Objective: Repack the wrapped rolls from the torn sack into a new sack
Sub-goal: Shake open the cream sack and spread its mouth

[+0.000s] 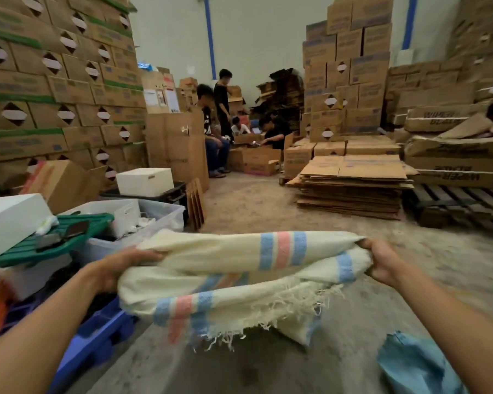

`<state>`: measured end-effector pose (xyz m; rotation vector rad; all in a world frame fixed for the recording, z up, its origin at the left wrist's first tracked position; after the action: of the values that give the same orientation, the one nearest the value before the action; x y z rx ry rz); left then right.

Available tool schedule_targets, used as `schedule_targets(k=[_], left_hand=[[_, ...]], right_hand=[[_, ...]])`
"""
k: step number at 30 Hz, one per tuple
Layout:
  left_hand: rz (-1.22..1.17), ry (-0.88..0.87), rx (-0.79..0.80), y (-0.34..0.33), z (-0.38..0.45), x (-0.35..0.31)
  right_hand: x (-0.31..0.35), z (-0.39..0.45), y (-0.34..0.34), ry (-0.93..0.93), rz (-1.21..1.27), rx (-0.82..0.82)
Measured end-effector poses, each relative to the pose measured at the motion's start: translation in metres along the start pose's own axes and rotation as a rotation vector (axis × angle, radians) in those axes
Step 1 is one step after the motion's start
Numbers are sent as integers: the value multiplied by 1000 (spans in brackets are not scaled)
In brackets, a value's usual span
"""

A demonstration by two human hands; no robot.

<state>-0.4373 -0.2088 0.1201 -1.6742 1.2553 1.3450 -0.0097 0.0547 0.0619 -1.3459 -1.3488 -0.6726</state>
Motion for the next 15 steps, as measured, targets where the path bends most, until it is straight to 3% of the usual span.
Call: schedule_targets(k=[2, 5, 7, 10, 12, 13, 15], left_hand=[[141, 123, 48, 8, -1, 24], [-103, 125, 34, 5, 1, 43], [-406, -5, -12, 4, 7, 42], [-751, -290, 111, -2, 15, 30], [-976, -352, 48, 0, 29, 24], [-998, -387, -88, -5, 28, 23], [-944, -487, -101, -16, 28, 18]], right_hand=[[-13, 7, 13, -100, -90, -54], [-20, 8, 21, -258, -226, -54], [-19, -2, 24, -344, -278, -12], [-23, -14, 30, -436, -329, 56], [-29, -18, 23, -460, -345, 91], [-29, -21, 15, -447, -322, 109], [-28, -22, 2, -330, -159, 170]])
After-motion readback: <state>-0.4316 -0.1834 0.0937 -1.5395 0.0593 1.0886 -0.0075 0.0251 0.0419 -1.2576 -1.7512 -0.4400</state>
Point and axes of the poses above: each hand's wrist, its own z-axis towards the middle knuckle, its own y-axis out of the back of the hand, x = y × z, the point moved 2 cm from there along z, towards the middle knuckle, and after that the axes turned 4 degrees about -y, right-handed, at the moved point
